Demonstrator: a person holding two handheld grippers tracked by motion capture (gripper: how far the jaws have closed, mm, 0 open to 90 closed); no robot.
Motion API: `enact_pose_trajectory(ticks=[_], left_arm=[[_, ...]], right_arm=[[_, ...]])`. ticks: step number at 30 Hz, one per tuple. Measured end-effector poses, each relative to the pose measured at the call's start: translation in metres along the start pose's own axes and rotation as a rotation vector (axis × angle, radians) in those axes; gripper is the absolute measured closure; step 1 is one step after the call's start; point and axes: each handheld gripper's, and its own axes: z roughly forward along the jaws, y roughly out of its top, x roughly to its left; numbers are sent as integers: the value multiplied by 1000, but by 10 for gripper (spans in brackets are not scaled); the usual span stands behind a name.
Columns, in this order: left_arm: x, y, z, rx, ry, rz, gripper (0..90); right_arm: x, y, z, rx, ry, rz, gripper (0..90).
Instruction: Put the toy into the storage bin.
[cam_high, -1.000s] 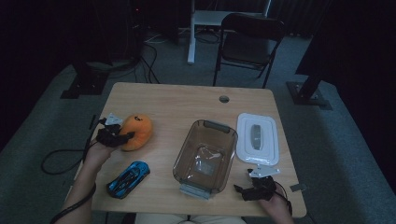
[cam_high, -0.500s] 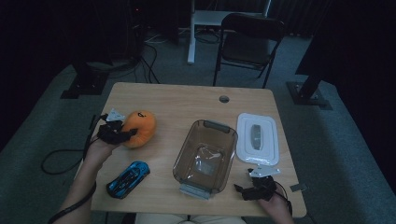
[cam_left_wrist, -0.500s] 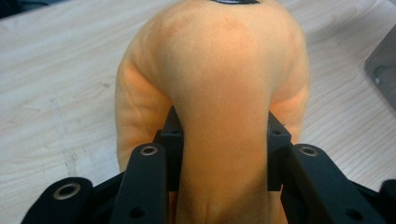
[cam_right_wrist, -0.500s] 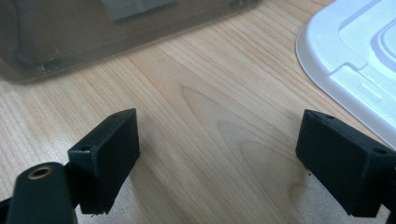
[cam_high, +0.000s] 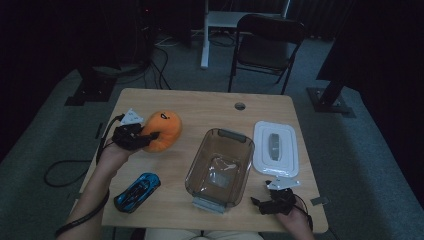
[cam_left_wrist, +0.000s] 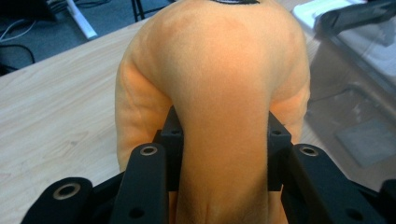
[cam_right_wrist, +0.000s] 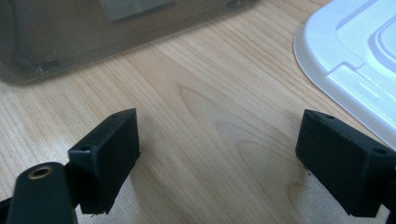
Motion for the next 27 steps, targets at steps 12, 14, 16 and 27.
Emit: enact_pose_trajectory(ticks=[12, 14, 16, 27], left_arm=[[-16, 28, -7, -41, -32, 40, 644], [-20, 32, -8, -47, -41, 47, 644], [-24, 34, -9, -48, -41, 65, 644], [-50, 54, -11, -93, -118, 130, 643]], right_arm=[[0, 0, 0, 0, 0, 0, 130], [0, 0, 0, -1, 0, 0, 130], [0, 0, 0, -1, 0, 0, 130], [0, 0, 0, -1, 0, 2, 130]])
